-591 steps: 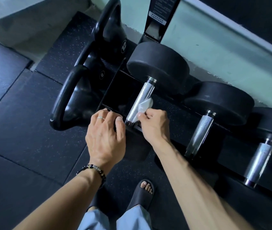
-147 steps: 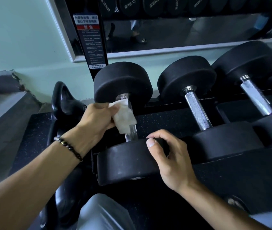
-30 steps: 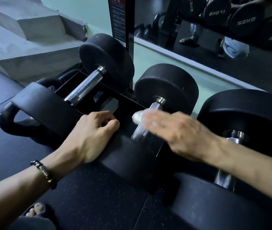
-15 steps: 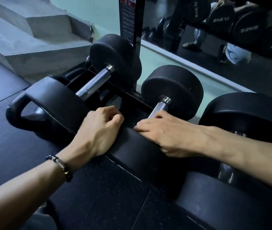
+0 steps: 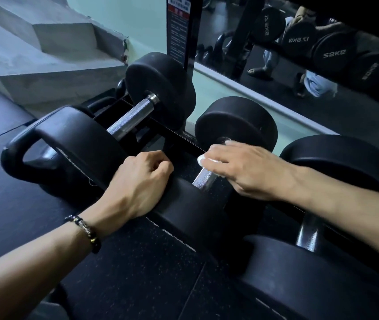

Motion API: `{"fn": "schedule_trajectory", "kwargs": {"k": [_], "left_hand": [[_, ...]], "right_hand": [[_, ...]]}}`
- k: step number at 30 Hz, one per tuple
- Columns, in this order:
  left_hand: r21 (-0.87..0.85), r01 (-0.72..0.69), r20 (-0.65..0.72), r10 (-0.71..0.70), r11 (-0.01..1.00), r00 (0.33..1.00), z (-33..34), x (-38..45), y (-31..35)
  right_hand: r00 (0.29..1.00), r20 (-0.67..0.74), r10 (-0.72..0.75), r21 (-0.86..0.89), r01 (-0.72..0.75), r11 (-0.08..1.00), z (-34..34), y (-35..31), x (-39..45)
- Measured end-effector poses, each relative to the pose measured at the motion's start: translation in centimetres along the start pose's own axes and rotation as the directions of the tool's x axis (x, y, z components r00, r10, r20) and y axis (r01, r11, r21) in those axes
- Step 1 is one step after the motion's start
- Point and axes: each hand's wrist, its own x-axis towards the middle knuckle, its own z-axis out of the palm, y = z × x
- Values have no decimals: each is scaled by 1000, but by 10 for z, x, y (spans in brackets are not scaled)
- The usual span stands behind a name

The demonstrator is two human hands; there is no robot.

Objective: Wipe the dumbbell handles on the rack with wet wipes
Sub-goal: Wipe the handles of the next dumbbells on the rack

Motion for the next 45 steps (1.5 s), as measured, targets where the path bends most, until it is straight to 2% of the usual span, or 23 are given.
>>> {"fn": "schedule_trajectory", "kwargs": {"k": [3, 8, 12, 17, 20, 22, 26, 28, 31, 34, 37, 39, 40, 42, 44, 45], "left_hand": [[1, -2, 16, 2, 1000, 1000, -3, -2, 2], [93, -39, 16, 38, 995, 999, -5, 0, 7], [84, -26, 2, 26, 996, 1000, -4, -1, 7], [92, -27, 13, 26, 995, 1000, -5, -1, 9], [90, -22, 9, 21, 996, 1000, -4, -1, 9], [94, -14, 9, 13, 996, 1000, -5, -1, 11], [84, 0, 17, -2, 996, 1000, -6, -2, 12], [76, 5, 15, -6, 997, 1000, -7, -3, 14], [-4, 15, 22, -14, 1000, 1000, -2, -10, 22], [-72, 18, 17, -17, 997, 1000, 9, -15, 30], [-60, 26, -13, -27, 998, 1000, 13, -14, 29], [-52, 25, -19, -26, 998, 999, 12, -15, 28], [-46, 22, -25, -23, 999, 999, 12, -16, 29], [-30, 19, -43, -20, 999, 999, 12, -17, 29], [-19, 24, -56, -25, 1000, 998, 13, -17, 30], [-15, 29, -58, -30, 999, 998, 12, -17, 30]], "right_hand": [[994, 39, -102, 68, 99, 993, 8, -24, -11], [990, -25, 139, 18, -139, 990, 9, 3, -20], [997, -64, -34, -6, 33, 999, 18, -18, -30], [982, -87, 168, 13, -167, 986, 21, 4, -32], [994, -78, 73, 48, -69, 996, 32, -14, -40], [994, -101, 30, 13, -29, 1000, 31, -9, -42], [928, -224, 297, 82, -285, 955, 32, -2, -26], [882, -293, 369, 126, -347, 929, 35, -8, -17], [840, -321, 438, 168, -404, 899, 32, -3, -14], [858, -372, 355, 144, -324, 935, 36, 4, -16], [924, -363, 120, 46, -111, 993, 37, -5, -23], [936, -351, 7, 13, -2, 1000, 36, -4, -28], [938, -346, -7, -8, 5, 1000, 37, 1, -29], [926, -369, 76, -32, -94, 995, 42, 15, -26], [896, -408, 176, 16, -186, 982, 45, 19, -25], [889, -427, 168, 36, -168, 985, 46, 15, -26]]}}
